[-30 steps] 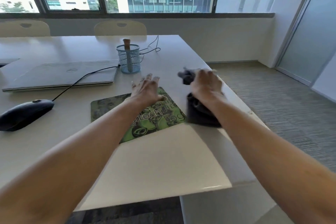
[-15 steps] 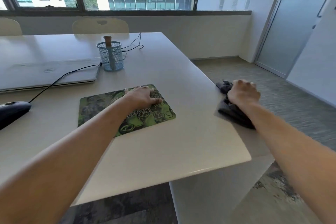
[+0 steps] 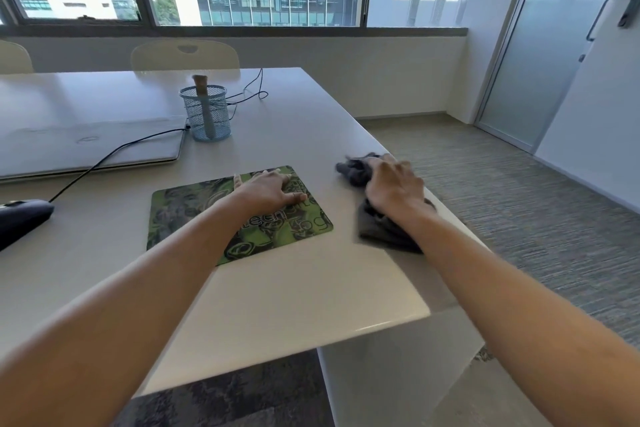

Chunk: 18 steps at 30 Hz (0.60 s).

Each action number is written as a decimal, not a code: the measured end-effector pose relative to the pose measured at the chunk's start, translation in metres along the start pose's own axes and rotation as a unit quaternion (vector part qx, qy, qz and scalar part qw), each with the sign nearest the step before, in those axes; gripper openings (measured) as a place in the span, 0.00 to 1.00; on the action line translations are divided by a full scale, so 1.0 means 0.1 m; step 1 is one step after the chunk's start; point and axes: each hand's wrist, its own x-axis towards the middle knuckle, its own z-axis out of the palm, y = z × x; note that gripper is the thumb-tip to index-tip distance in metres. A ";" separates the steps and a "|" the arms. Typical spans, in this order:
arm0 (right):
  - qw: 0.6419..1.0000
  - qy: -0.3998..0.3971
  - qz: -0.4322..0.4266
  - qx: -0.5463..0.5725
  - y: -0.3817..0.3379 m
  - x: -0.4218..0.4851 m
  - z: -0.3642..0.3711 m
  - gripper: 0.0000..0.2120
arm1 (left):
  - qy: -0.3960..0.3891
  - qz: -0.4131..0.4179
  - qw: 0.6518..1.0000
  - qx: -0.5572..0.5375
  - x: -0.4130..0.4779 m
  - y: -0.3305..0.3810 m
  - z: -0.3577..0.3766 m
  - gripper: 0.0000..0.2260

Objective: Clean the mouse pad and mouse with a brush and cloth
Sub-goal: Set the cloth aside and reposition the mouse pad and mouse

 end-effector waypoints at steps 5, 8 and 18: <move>0.990 0.011 0.125 -0.064 0.55 0.22 -0.22 0.17 | 0.016 0.002 1.000 -0.007 -0.04 -0.03 0.01 0.27; 0.992 0.065 0.099 -0.041 0.42 0.33 -0.28 0.16 | 0.037 -0.016 0.999 -0.021 -0.08 -0.14 -0.01 0.26; 0.996 -0.033 -0.073 0.028 -0.49 0.24 0.13 0.20 | 0.048 -0.038 0.997 -0.038 -0.17 -0.43 -0.07 0.24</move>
